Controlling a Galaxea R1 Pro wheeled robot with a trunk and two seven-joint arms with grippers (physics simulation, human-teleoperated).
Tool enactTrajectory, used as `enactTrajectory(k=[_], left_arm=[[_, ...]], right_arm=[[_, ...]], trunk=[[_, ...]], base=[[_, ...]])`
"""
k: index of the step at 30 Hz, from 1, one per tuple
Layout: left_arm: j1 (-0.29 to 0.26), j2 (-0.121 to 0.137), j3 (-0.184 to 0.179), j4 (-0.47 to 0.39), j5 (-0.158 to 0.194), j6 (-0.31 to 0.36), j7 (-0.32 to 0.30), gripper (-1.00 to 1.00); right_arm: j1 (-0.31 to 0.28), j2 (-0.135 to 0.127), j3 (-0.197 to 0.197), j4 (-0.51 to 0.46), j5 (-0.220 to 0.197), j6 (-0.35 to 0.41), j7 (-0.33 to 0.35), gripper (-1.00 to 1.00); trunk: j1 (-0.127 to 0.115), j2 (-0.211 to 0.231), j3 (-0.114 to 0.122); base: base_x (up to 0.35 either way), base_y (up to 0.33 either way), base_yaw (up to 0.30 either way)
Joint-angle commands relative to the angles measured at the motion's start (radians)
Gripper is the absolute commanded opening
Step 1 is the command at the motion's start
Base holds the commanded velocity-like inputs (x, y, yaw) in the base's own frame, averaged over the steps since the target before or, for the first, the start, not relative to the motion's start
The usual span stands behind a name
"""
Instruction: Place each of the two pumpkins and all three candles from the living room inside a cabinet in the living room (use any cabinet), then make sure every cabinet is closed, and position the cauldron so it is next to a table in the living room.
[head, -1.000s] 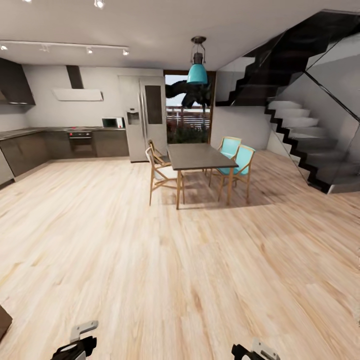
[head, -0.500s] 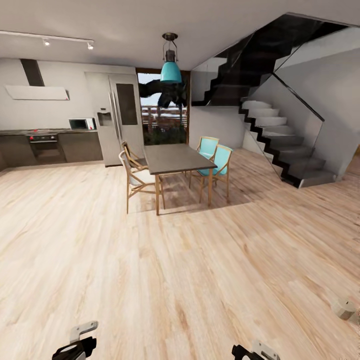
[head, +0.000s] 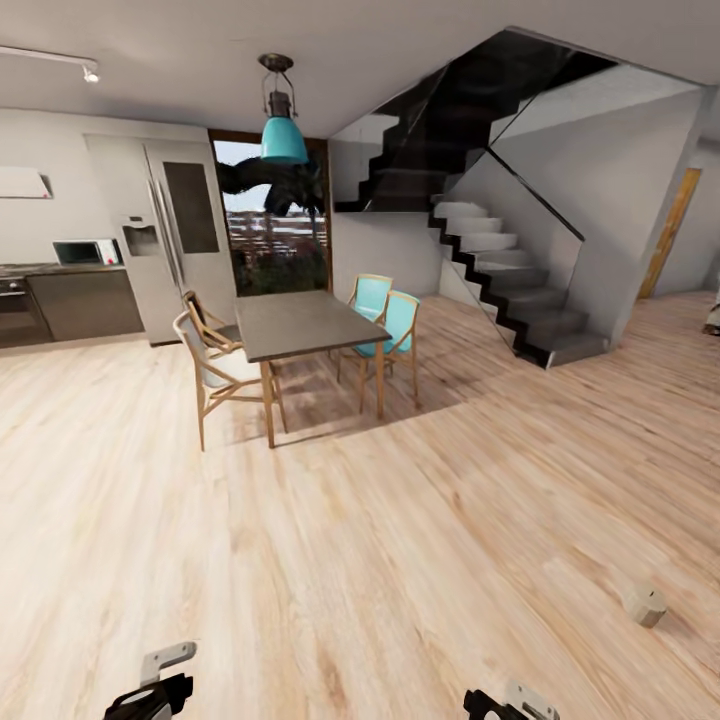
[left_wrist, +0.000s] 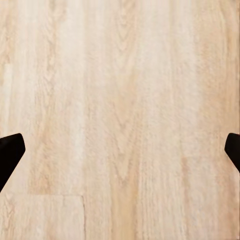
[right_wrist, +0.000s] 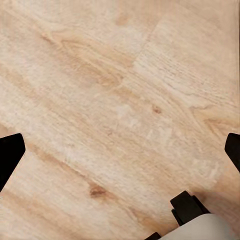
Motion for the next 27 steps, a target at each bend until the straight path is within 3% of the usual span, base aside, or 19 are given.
enactTrajectory(k=[1,17,27], left_arm=[[0.000,0.000,0.000,0.000,0.000,0.000,0.000,1.00],[0.000,0.000,0.000,0.000,-0.001,-0.001,0.000,1.00],[0.003,0.000,0.001,0.000,0.000,-0.037,0.000,1.00]], right_arm=[[0.000,0.000,0.000,0.000,0.000,0.000,0.000,1.00],[0.000,0.000,0.000,0.000,-0.001,0.000,0.000,1.00],[0.000,0.000,0.000,0.001,-0.002,0.000,0.000,1.00]], trunk=[[0.000,0.000,0.000],[0.000,0.000,0.000],[0.000,0.000,0.000]], base=[[0.331,0.000,-0.279],[0.324,0.000,-0.279],[0.044,0.000,-0.279]])
